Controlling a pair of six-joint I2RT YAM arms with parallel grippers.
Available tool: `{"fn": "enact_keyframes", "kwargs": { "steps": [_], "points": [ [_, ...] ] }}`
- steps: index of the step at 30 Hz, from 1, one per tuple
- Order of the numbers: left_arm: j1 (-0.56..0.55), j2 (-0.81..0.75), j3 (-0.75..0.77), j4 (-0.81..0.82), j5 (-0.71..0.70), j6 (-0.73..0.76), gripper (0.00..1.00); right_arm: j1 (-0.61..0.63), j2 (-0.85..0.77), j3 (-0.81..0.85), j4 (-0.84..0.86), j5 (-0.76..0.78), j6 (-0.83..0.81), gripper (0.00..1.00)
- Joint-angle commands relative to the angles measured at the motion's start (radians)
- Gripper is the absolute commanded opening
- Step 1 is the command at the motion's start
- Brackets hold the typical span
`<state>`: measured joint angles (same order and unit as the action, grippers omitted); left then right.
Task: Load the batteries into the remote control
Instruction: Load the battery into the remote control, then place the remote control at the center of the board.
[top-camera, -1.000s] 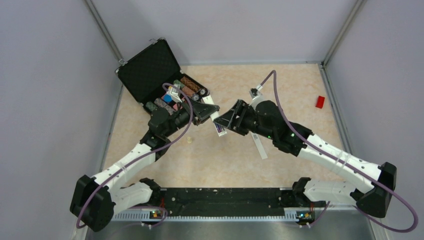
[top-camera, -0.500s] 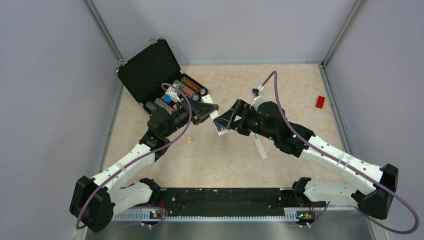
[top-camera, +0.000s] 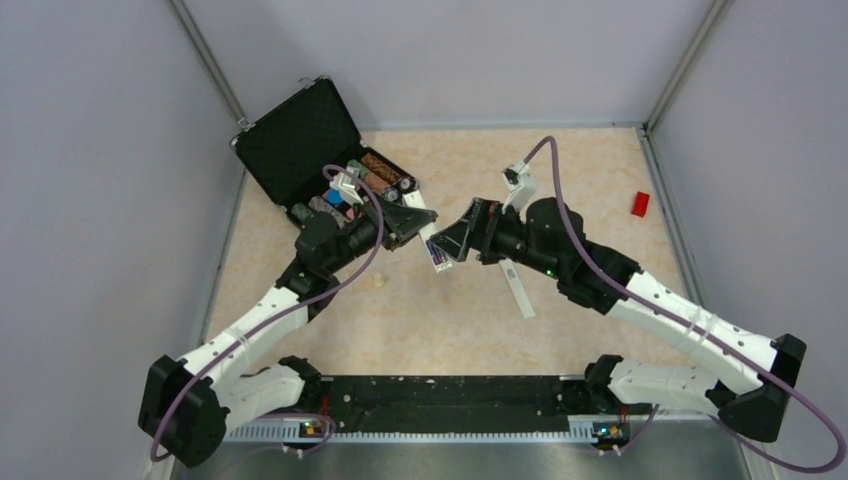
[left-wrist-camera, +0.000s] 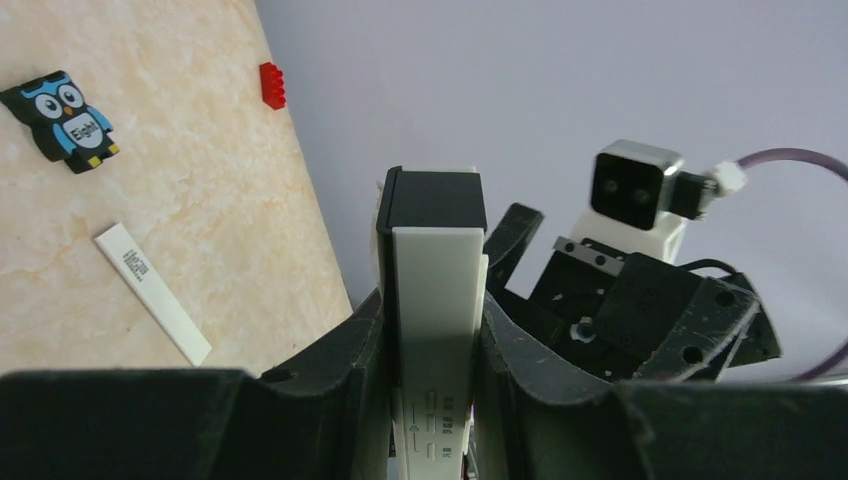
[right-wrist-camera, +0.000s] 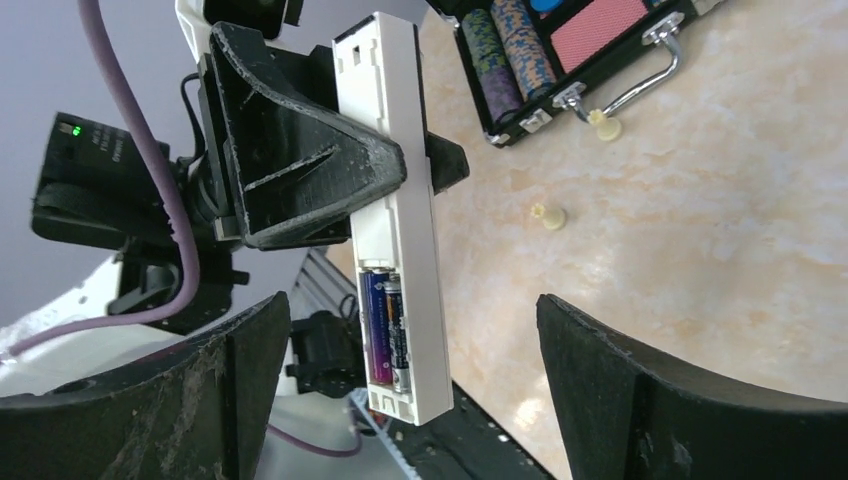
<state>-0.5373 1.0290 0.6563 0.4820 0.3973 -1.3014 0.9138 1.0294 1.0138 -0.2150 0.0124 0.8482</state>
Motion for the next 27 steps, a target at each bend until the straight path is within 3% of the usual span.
{"fn": "enact_keyframes", "kwargs": {
  "steps": [1, 10, 18, 27],
  "points": [
    [0.004, -0.023, 0.074, -0.062, -0.031, 0.057, 0.00, 0.000, 0.062, 0.162, -0.128, -0.002, -0.234, 0.89],
    [0.004, 0.013, 0.120, -0.275, -0.076, 0.085, 0.00, 0.167, 0.249, 0.336, -0.261, 0.187, -0.461, 0.83],
    [0.004, 0.020, 0.113, -0.304, -0.082, 0.086, 0.00, 0.184, 0.325, 0.346, -0.298, 0.234, -0.469, 0.56],
    [0.005, 0.025, 0.108, -0.297, -0.074, 0.095, 0.00, 0.184, 0.373, 0.331, -0.310, 0.290, -0.468, 0.59]
  ]
}}
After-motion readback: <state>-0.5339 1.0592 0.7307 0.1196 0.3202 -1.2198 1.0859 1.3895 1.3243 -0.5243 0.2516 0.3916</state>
